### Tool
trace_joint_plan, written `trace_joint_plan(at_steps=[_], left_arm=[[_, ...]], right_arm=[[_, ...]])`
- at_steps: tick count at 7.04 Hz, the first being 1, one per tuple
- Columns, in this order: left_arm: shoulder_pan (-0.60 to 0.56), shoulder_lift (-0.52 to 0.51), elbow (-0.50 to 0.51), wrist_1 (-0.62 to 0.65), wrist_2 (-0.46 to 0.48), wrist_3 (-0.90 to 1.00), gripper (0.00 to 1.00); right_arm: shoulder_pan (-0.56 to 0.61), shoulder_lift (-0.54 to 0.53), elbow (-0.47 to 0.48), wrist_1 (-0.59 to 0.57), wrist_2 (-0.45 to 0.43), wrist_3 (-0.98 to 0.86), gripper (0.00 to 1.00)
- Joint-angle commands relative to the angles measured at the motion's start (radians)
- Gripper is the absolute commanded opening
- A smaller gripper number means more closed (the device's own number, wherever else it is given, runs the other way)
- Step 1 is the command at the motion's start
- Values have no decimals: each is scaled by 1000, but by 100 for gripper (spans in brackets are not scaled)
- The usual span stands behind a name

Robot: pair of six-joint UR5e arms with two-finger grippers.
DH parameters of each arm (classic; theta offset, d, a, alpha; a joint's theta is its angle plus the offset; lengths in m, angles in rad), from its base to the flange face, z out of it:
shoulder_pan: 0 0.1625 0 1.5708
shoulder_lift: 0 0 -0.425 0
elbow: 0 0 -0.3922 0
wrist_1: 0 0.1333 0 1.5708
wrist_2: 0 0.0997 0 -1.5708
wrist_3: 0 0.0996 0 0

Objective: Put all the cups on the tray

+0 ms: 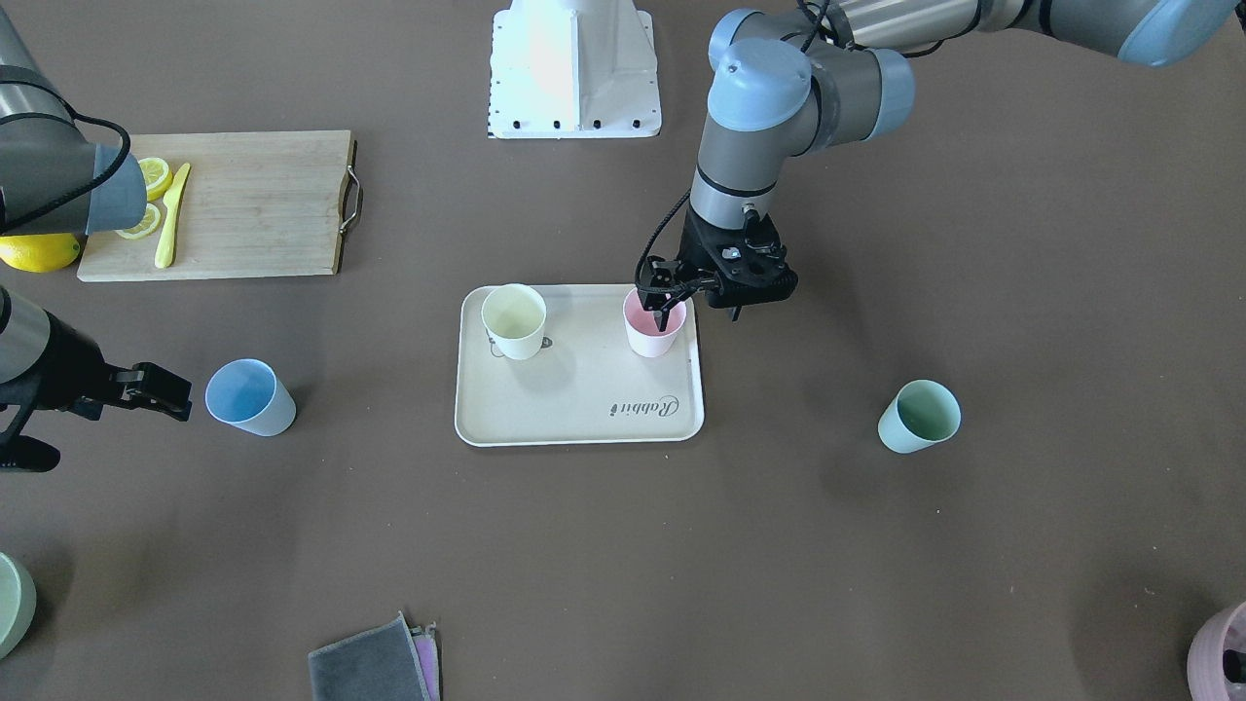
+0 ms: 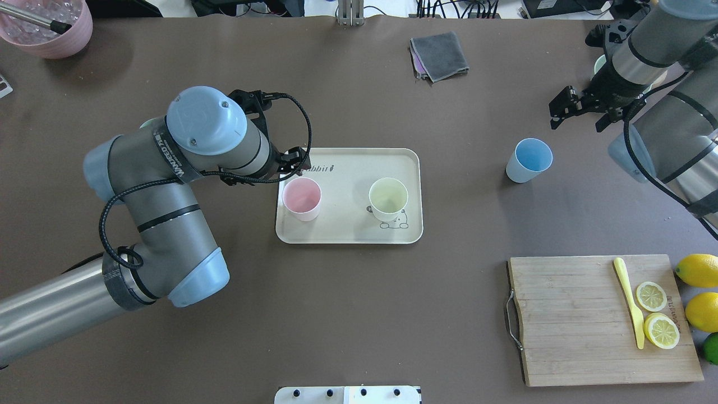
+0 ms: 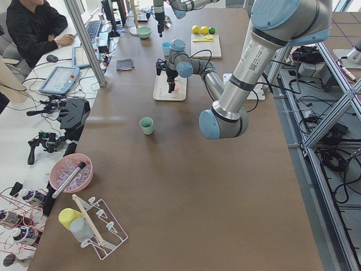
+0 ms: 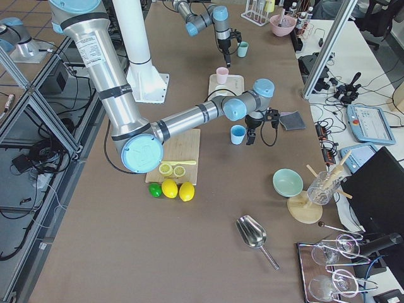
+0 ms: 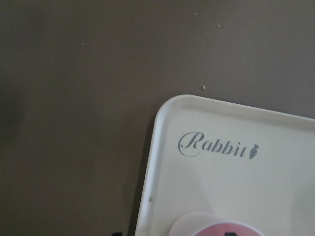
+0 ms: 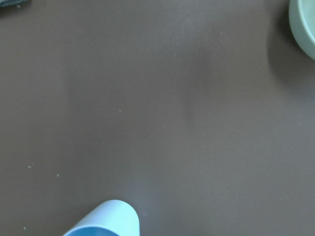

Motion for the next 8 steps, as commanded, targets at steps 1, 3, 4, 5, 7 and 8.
trace_joint_plan(at_steps=[1, 3, 4, 5, 7, 8], left_arm=[[-70, 4, -16, 11, -61, 71, 98], [-107, 7, -46, 54, -89, 99, 98], [-123, 7, -48, 62, -111, 131, 98], [-149, 10, -48, 62, -118, 137, 97], [-245, 27, -65, 98, -199, 267, 97], [-306, 31, -88, 167, -240, 359, 97]], right_arm=[[-63, -17, -2, 59, -38, 52, 100], [-120, -17, -11, 74, -85, 87, 99], [-133, -31, -45, 135, -104, 87, 33], [-135, -30, -85, 204, -107, 87, 0], [-112, -14, -67, 215, -79, 90, 0], [-71, -16, -39, 209, -9, 92, 0]])
